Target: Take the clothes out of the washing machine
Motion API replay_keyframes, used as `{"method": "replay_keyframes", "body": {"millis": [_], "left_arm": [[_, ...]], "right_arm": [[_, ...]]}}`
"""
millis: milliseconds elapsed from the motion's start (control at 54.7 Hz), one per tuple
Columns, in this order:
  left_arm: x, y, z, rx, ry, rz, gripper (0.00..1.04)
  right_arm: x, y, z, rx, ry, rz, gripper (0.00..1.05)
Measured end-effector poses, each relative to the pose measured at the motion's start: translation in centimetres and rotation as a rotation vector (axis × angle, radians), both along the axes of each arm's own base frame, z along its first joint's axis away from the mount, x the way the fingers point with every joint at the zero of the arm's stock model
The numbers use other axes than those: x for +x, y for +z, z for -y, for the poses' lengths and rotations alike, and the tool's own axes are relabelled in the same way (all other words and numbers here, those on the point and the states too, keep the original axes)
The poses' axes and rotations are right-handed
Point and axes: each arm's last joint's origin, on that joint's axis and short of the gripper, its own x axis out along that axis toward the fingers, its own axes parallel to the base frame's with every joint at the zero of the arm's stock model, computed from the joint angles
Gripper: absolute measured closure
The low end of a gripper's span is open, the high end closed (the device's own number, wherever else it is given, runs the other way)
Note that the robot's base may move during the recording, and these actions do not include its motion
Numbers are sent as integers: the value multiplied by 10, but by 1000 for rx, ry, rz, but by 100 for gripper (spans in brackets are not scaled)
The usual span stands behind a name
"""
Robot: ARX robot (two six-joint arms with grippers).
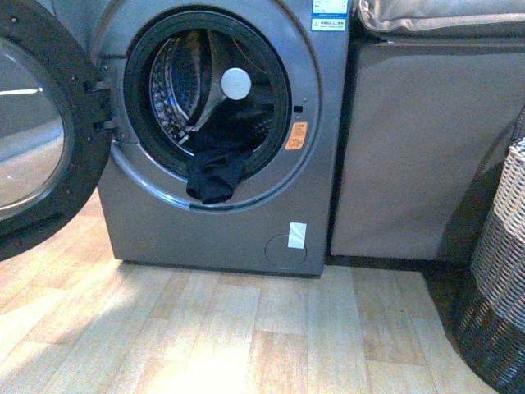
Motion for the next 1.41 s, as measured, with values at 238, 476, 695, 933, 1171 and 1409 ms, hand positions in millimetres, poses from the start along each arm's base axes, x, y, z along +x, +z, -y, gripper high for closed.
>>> {"method": "replay_keyframes", "body": {"millis": [238, 476, 695, 933, 1171, 1409], "left_arm": [[0, 0, 0, 0, -1, 1, 7], [0, 0, 0, 0, -2, 0, 7], [0, 0, 0, 0, -3, -3, 7], [0, 0, 0, 0, -2, 1, 7], [0, 0, 0, 0, -2, 0, 7], [0, 0, 0, 0, -2, 1, 7]], "right_arm": [[0, 0, 0, 0, 0, 0, 7], [0, 0, 0, 0, 0, 0, 7], [0, 0, 0, 0, -2, 0, 7], [0, 0, 0, 0, -2, 1, 7], [0, 0, 0, 0, -3, 1, 7], [0, 0, 0, 0, 0, 1, 7]]}}
